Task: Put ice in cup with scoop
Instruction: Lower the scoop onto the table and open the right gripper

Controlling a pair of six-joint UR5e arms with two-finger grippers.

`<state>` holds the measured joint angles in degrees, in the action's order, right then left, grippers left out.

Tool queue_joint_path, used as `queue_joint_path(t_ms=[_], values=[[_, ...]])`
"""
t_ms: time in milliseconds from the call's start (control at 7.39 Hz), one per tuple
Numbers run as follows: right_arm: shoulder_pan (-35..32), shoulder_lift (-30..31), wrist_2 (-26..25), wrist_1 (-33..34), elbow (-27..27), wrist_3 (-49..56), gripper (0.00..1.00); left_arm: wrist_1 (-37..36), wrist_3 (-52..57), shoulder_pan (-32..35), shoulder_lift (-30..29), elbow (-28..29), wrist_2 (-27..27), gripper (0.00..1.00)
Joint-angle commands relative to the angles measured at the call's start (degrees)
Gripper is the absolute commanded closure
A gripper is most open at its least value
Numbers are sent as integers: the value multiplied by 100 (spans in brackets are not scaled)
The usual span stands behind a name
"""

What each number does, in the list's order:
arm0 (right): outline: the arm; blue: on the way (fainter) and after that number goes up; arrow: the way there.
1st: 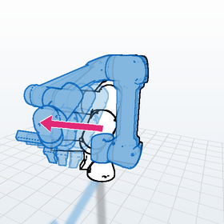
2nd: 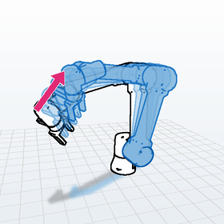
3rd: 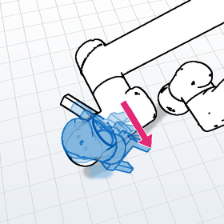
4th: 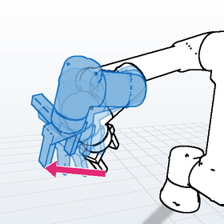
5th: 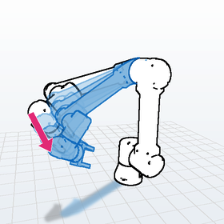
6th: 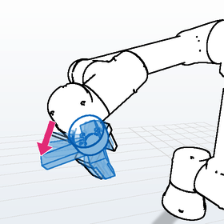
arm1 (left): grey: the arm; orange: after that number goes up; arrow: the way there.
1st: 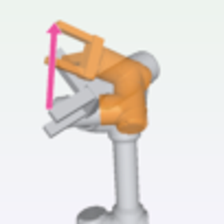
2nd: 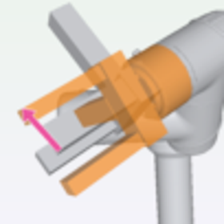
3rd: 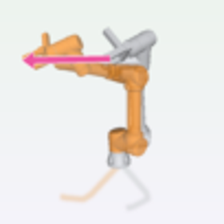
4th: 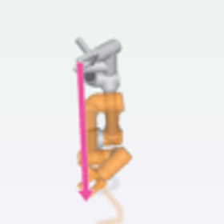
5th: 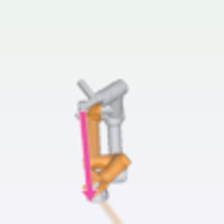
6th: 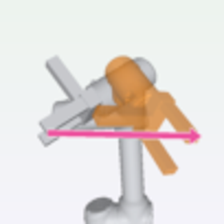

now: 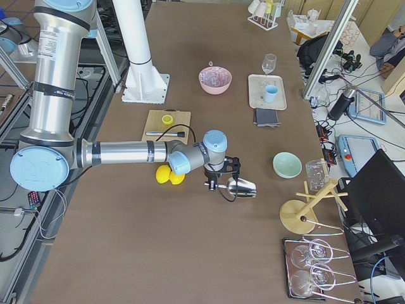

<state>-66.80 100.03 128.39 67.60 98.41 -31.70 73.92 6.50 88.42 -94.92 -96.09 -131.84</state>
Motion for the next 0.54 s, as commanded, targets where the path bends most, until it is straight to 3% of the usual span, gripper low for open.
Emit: queue_joint_path(t_ms=[0,406], values=[[9,-1,2,-81,-102,-21,100,8,0,0,0,-15,0,1],[27,-10,19,-194,-225,-21,100,8,0,0,0,-24,0,1]])
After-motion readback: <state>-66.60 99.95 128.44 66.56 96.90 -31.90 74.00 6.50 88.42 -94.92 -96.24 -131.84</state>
